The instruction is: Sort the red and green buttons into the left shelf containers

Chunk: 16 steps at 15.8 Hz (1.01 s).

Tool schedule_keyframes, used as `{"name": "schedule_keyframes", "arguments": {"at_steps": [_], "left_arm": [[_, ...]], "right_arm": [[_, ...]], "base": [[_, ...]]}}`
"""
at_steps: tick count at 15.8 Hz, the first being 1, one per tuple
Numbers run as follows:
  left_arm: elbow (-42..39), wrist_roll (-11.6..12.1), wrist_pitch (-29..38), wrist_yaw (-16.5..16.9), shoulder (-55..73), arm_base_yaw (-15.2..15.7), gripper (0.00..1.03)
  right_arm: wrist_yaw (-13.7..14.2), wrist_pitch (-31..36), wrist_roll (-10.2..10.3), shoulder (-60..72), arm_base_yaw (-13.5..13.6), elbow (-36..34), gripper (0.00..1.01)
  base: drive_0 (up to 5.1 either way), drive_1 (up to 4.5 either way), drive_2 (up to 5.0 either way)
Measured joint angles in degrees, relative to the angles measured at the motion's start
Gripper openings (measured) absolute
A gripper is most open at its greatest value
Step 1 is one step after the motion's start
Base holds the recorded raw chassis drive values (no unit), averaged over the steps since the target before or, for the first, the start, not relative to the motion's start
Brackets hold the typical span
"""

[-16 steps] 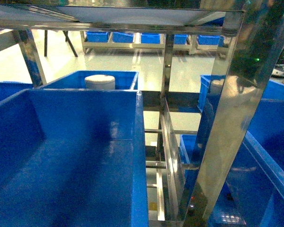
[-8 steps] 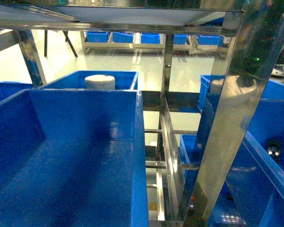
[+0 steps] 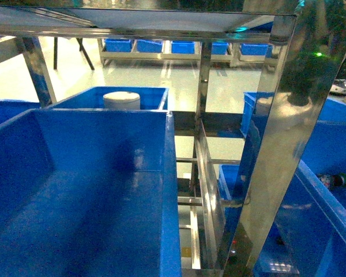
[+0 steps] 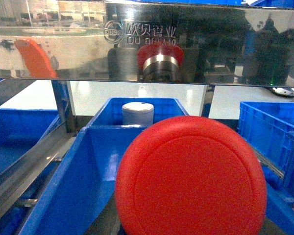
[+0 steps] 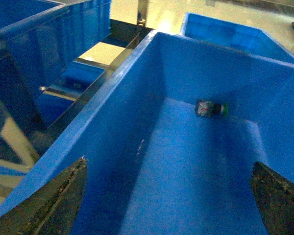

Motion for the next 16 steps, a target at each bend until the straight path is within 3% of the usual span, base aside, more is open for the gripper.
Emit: {"name": "schedule_keyframes", "arguments": {"at_steps": [2, 3, 4, 5, 11, 14, 16], "left_arm": [[0.00, 0.00, 0.02, 0.00, 0.00, 0.02, 0.26], [0.00, 0.00, -0.02, 0.02, 0.00, 0.00, 0.26], [0.00, 0.00, 0.04, 0.07, 0.00, 0.00, 0.26], [0.00, 0.00, -0.02, 0.00, 0.00, 0.00, 0.26], [0.09, -2.03, -6.78, 2.78, -0.04, 3.08, 0.26], [1.14, -3.13, -13.92, 7.50, 3.02, 4.42, 0.26], [1.27, -3.50, -13.14, 11.30, 8.15, 6.43, 0.26]], "right_arm": [[-5.33, -14.19, -0.70, -18.84, -3.72, -2.69, 0.98], [-4.24, -15.93, -1.38, -24.83, -1.99, -2.54, 0.98], [-3.39, -16.44, -2.16, -27.71, 0.76, -2.43, 0.98], [-3.54, -16.55, -2.80, -27.74, 1.18, -2.43, 0.98], [-2.73, -16.59, -3.02, -27.56, 1.11, -2.40, 0.98], [-2.73, -16.59, -3.02, -27.54, 1.11, -2.40, 0.98], [-2.75, -16.59, -3.02, -27.56, 1.11, -2.40, 0.98]], "base": [[0.0, 0.00, 0.0], [0.0, 0.00, 0.0], [0.0, 0.00, 0.0], [0.0, 0.00, 0.0], [0.0, 0.00, 0.0], [0.0, 0.00, 0.0], [0.0, 0.00, 0.0]]}}
